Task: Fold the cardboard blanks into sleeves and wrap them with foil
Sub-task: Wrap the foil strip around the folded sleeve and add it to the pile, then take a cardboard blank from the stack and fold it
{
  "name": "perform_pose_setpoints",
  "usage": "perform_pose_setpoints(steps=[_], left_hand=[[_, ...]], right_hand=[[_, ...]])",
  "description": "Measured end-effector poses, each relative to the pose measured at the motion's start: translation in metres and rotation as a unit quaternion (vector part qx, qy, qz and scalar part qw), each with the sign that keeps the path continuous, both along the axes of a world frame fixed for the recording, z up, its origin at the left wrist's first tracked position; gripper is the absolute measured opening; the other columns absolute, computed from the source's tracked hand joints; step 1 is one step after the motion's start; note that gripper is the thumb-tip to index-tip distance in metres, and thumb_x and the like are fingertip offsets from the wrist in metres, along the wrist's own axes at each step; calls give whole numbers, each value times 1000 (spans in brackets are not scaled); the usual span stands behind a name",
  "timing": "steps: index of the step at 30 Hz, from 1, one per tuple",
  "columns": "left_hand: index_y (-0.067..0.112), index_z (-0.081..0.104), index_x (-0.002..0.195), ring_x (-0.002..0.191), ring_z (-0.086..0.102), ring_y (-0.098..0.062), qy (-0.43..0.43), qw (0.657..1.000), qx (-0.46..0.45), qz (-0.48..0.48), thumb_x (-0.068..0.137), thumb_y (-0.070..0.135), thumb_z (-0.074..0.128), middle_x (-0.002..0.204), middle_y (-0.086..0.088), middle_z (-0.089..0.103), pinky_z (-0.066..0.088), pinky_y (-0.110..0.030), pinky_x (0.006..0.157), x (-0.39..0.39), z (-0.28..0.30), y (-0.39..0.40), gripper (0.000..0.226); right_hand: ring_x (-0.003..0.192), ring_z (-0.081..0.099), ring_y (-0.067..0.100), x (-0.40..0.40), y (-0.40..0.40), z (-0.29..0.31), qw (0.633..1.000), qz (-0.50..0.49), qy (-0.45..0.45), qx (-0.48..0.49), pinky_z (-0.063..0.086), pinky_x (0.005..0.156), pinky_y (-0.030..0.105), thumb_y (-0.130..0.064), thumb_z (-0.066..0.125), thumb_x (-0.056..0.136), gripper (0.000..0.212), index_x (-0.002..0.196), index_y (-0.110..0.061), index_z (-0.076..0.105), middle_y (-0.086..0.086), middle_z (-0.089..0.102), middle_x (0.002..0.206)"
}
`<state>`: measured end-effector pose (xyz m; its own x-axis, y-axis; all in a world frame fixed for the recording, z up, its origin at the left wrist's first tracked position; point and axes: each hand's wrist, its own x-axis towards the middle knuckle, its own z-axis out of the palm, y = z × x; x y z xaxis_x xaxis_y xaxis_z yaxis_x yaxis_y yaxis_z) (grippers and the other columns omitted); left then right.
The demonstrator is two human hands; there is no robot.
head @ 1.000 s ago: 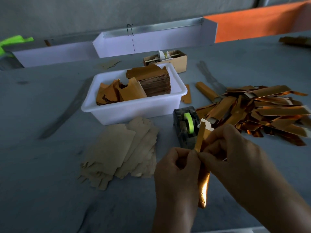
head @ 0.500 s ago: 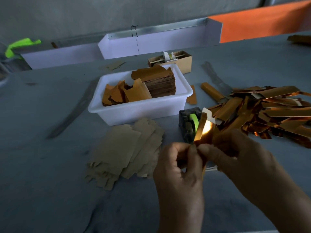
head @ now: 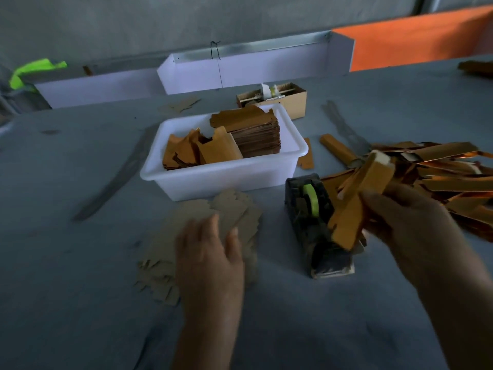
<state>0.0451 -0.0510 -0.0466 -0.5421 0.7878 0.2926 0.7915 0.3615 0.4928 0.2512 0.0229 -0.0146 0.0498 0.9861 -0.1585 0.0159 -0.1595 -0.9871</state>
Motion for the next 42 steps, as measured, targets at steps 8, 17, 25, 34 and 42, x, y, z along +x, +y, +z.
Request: perform_pose_setpoints(steps=[8, 17, 25, 34, 42], left_hand=[[-2, 61, 97, 102, 55, -38, 98, 978, -180, 42, 94, 25, 52, 103, -21, 63, 44, -43, 80, -26, -23, 1, 29], [-6, 66, 86, 60, 65, -43, 106, 977, -182, 38, 82, -3, 63, 69, -28, 65, 49, -42, 51, -27, 0, -5, 5], [-4, 67, 86, 51, 63, -39, 86, 992, -90, 17, 60, -11, 76, 68, -24, 66, 48, -35, 42, 8, 11, -9, 29], [15, 66, 120, 110, 64, -11, -18, 972, 54, -228, 81, 32, 50, 123, -1, 66, 53, -17, 84, 61, 16, -14, 45], [36, 57, 113, 90, 60, 10, -307, 945, 73, -90, 76, 40, 72, 99, 23, 68, 47, -14, 78, 26, 33, -9, 40]], right_hand=[[98, 60, 33, 7, 11, -4, 988, -105, -109, 30, 51, 84, 48, -21, 54, 91, 24, 111, -7, 57, 20, 61, 109], [94, 64, 16, -5, -15, 5, 995, -49, -51, 65, 52, 85, 39, -22, 56, 89, 26, 114, -21, 59, -2, 66, 99], [87, 70, 10, -48, -52, 9, 978, 199, 65, 17, 57, 79, 28, -18, 59, 86, 15, 85, -26, 72, -5, 74, 91], [89, 68, 27, -56, -45, -4, 984, 113, 126, -61, 54, 83, 43, -18, 49, 94, 24, 85, -14, 71, 10, 72, 87], [92, 70, 22, -33, -39, -13, 966, 199, 146, -75, 59, 72, 35, -22, 59, 73, 33, 104, -11, 68, 7, 72, 99]])
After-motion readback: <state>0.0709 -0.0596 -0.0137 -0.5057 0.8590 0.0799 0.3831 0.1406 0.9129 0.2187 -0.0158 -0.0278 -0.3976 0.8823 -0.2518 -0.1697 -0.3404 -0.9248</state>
